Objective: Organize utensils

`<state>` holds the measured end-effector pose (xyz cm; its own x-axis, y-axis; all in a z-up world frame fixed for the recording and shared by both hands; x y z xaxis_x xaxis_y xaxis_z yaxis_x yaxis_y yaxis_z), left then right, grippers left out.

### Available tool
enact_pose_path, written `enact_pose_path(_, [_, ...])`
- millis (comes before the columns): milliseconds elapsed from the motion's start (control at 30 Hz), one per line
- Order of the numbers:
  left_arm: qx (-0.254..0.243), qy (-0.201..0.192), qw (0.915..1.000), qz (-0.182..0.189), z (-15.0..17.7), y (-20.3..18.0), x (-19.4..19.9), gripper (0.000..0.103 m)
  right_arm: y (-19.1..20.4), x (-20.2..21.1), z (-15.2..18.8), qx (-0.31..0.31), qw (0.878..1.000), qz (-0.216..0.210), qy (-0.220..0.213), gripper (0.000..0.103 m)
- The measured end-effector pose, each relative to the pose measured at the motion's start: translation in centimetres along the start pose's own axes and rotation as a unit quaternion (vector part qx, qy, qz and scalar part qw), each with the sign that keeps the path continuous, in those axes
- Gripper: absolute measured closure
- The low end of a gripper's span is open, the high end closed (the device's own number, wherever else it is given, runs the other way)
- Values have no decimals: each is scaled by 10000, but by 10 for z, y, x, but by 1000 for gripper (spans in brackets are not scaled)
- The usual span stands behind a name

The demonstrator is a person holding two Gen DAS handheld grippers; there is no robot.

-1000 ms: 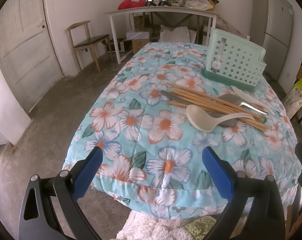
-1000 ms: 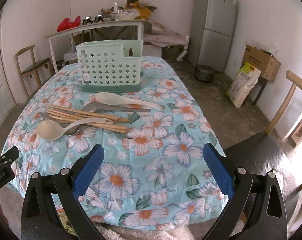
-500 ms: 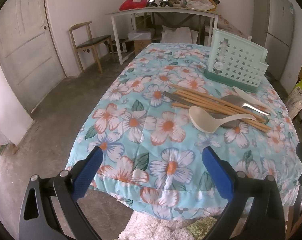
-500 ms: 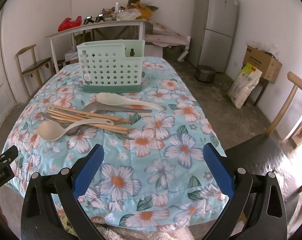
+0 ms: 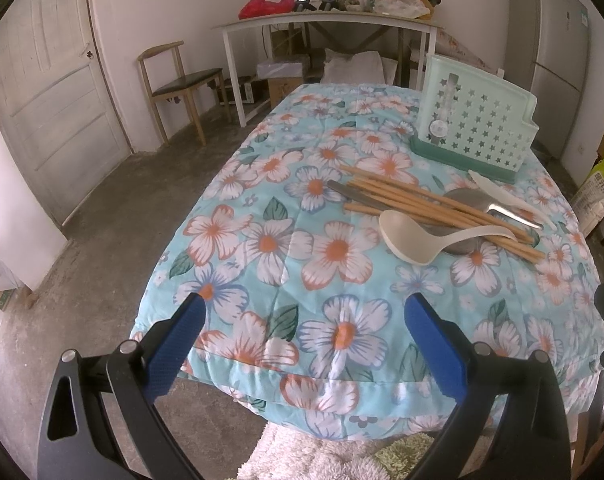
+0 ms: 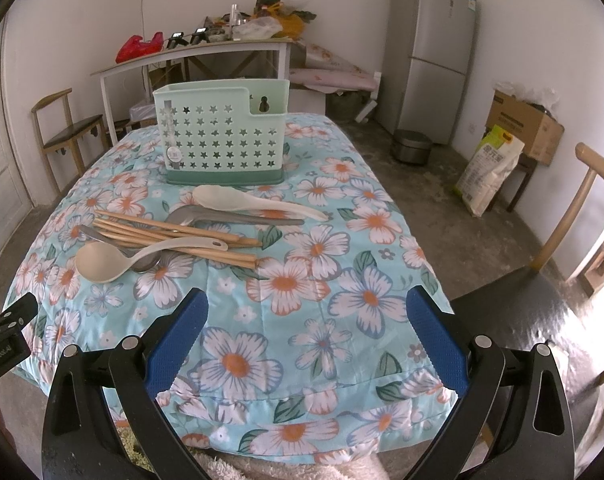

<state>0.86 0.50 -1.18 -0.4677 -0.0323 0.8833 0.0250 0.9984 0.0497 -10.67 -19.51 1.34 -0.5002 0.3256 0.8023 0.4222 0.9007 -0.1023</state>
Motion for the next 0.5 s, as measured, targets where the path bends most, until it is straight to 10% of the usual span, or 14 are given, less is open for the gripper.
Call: enact_pose_path(500, [-75, 200, 9998, 9, 0, -4, -13, 5, 3, -8, -1, 24, 9999, -37, 131, 8])
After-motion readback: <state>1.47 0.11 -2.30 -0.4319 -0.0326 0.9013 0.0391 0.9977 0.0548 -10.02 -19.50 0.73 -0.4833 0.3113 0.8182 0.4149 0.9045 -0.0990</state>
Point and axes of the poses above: each gripper's, at about its wrist camera, not at the fingertips, and x roughly against the way its jaws point, y to its left, z to its underside, the point moved 1 cm from there along -x, roughly the way its jaws point, and after that the axes turned 14 degrees about y, right-handed, at the moved point
